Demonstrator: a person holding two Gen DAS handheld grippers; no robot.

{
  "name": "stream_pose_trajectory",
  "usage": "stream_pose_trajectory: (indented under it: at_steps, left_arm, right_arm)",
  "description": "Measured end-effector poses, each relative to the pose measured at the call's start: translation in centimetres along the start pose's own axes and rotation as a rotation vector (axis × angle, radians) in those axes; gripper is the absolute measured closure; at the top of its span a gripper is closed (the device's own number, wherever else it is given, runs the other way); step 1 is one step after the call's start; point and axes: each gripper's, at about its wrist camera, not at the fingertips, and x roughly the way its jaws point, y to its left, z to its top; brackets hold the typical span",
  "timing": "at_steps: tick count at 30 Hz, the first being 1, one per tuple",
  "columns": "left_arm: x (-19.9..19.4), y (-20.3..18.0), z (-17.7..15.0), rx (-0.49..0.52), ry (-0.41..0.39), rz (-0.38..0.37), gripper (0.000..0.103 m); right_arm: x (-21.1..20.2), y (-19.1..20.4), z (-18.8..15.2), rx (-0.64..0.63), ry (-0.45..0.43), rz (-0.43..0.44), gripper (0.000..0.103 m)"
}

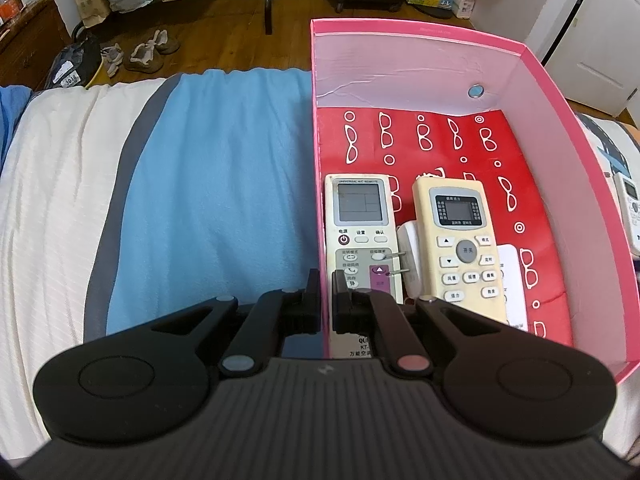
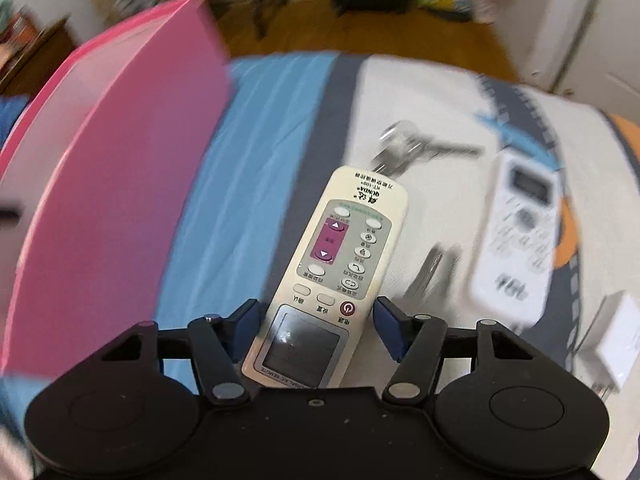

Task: Organize rigid objects
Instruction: 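Move the right gripper back to the bed and grasp the white-and-purple remote, then carry the white-and-purple remote into the pink box and release it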

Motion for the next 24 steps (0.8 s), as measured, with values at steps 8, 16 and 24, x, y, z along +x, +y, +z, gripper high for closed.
stream_pose_trajectory:
  at_steps: [8, 16, 24]
  left_arm:
    - [0.0, 0.0, 0.0, 0.010, 0.002, -0.003, 0.099]
    - [0.0, -0.2, 0.0, 0.027, 0.001, -0.001, 0.099]
    - [0.1, -0.3, -0.1, 0.027, 0.001, 0.000, 0.099]
  right_arm:
    - [1.6, 1.6, -0.4, -0.036, -0.049, -0.029, 0.034]
    - [-1.0, 0.8, -0.6, -0.020, -0.150, 0.010, 0.041]
    - [-6.7, 4.1, -0.7, -0.107, -0.308, 0.039, 0.044]
